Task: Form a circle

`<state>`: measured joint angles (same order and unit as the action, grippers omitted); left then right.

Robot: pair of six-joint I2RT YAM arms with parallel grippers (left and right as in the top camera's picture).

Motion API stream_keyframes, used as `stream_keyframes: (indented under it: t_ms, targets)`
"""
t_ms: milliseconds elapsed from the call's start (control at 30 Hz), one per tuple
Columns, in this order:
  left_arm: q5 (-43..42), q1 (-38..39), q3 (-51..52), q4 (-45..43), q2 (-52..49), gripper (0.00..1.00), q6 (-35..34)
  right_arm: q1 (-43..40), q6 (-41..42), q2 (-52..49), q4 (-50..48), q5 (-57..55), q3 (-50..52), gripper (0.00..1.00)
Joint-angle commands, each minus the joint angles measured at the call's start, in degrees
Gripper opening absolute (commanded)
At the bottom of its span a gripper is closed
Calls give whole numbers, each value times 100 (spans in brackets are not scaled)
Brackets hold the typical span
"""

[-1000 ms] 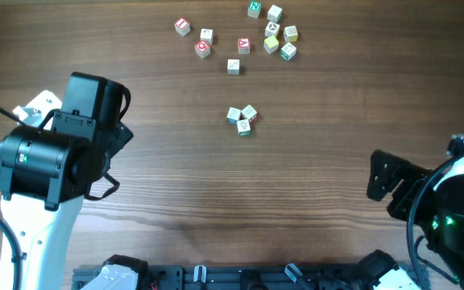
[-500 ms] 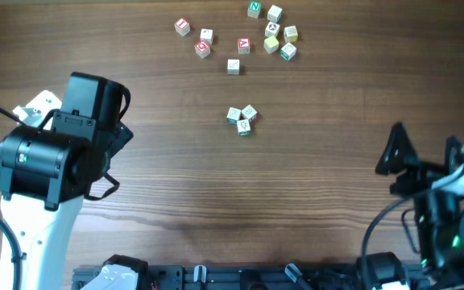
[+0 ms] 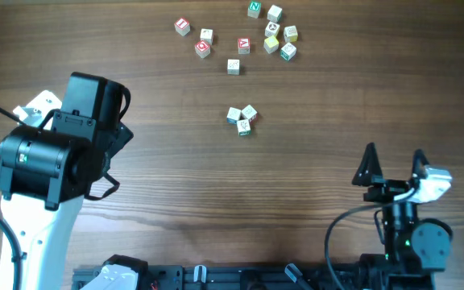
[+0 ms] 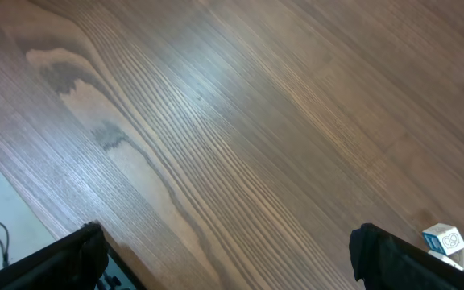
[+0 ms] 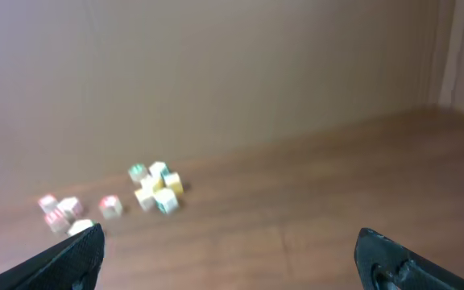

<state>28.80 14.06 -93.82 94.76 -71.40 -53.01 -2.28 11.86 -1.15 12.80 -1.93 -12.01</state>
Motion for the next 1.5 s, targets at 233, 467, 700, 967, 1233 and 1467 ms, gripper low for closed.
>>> stream_keyframes:
  t_ms: [233,467,700,967,1233,1467]
  targets:
    - [20,-46,-15,0,37,100,11,-85,26,39,264,-105,603,100]
    - [20,-46,-15,2,37,100,11,-85,28,39,264,-105,603,99]
    - [20,-61,-15,-15,68,100,11,-83,26,39,264,-105,603,100]
    - [146,-122,160,-37,1803,100,4,-85,26,39,264,-105,603,100]
    - [-691,-979,4520,-3394,5331,100,476,-83,28,39,264,-105,603,100]
    - [-835,-1023,7720,-6802,7119,100,782,-85,28,39,264,-105,603,100]
